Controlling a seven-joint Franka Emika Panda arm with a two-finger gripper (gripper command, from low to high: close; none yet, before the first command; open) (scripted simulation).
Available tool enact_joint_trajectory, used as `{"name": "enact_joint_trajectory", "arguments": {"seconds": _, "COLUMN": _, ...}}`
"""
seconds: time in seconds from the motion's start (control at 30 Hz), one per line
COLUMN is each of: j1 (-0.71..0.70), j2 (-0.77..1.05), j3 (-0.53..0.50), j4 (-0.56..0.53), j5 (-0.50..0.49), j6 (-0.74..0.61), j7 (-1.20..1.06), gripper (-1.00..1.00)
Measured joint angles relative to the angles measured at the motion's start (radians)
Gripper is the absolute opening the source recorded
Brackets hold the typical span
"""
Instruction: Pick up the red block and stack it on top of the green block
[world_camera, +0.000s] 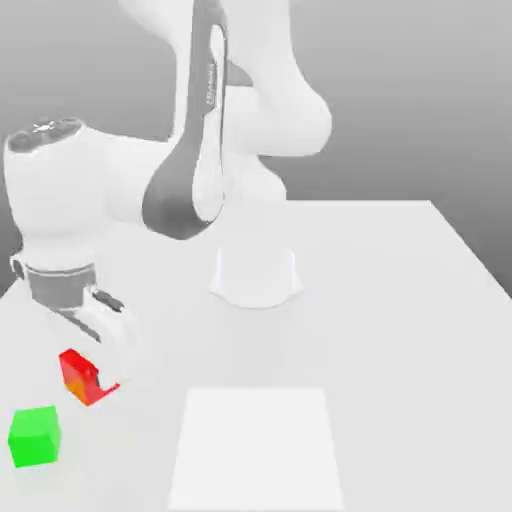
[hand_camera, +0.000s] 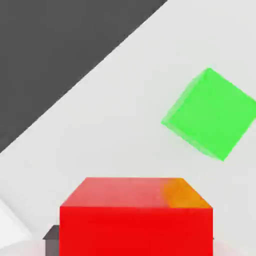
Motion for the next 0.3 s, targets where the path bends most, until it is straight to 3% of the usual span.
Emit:
{"name": "enact_joint_trajectory", "arguments": {"seconds": 0.17, "j1": -0.044, "j2": 0.159, "j3": 0.013, "j4": 0.05, "j5": 0.067, "j6": 0.106, "j7": -0.02, "gripper": -1.0}}
{"name": "enact_joint_trajectory", "arguments": {"seconds": 0.2, "j1": -0.049, "j2": 0.181, "j3": 0.019, "j4": 0.052, "j5": 0.076, "j6": 0.125, "j7": -0.026, "gripper": 1.0}}
{"name": "enact_joint_trajectory", "arguments": {"seconds": 0.3, "j1": -0.049, "j2": 0.181, "j3": 0.019, "j4": 0.052, "j5": 0.076, "j6": 0.125, "j7": -0.026, "gripper": 1.0}}
